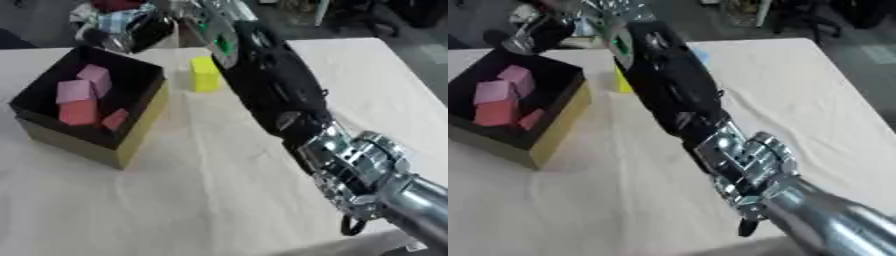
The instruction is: Pick up objects on the table and place them in the box.
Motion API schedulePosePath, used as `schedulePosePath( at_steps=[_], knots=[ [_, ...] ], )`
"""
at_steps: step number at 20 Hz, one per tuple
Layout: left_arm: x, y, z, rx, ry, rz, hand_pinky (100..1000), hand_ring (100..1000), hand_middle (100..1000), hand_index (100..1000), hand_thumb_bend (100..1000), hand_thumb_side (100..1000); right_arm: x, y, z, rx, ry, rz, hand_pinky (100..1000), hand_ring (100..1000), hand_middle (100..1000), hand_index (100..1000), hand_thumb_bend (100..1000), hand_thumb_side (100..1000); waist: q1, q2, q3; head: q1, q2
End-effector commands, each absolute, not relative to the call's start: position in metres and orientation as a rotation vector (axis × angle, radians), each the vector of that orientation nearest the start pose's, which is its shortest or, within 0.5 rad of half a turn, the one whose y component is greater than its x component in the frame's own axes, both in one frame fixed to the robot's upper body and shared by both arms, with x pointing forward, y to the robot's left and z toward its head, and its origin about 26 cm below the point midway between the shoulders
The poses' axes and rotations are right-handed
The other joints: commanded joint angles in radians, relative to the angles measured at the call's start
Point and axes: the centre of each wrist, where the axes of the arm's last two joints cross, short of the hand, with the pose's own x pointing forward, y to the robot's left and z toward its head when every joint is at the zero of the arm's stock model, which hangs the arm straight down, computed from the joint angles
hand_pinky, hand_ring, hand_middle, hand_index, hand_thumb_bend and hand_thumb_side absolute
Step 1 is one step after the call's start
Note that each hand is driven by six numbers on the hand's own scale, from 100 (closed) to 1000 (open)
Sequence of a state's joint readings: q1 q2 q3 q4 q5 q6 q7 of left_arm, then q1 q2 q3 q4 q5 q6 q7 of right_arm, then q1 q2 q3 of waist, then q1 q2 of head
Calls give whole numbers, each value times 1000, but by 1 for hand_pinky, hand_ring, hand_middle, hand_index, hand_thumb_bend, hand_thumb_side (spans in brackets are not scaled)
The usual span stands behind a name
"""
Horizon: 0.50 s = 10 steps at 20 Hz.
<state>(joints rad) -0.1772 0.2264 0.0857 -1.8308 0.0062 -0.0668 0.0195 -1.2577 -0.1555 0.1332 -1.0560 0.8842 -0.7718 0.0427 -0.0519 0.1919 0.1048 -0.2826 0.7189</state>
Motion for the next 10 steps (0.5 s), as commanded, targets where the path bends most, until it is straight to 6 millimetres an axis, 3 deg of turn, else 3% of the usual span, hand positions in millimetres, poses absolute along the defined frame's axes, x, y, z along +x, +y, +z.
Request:
schedulePosePath(
  at_steps=[1, 6, 10],
  knots=[
    [305, 292, 130, 227, -2095, -164, 845, 701, 685, 878, 100, 693, 460, -136, 365, 628, 2772, -1343, 770, 766, 837, 962, 110, 318, -9, -15, 0, -5, -13],
    [305, 293, 129, 233, -2092, -161, 846, 701, 684, 878, 100, 692, 482, -202, 367, 682, 3322, -1018, 753, 728, 799, 936, 100, 437, -7, -16, 2, -18, -19],
    [305, 294, 129, 238, -2091, -159, 846, 701, 684, 878, 100, 692, 501, -248, 342, 734, 3695, -619, 745, 709, 787, 924, 100, 521, -6, -16, 4, -29, -18]
  ],
)
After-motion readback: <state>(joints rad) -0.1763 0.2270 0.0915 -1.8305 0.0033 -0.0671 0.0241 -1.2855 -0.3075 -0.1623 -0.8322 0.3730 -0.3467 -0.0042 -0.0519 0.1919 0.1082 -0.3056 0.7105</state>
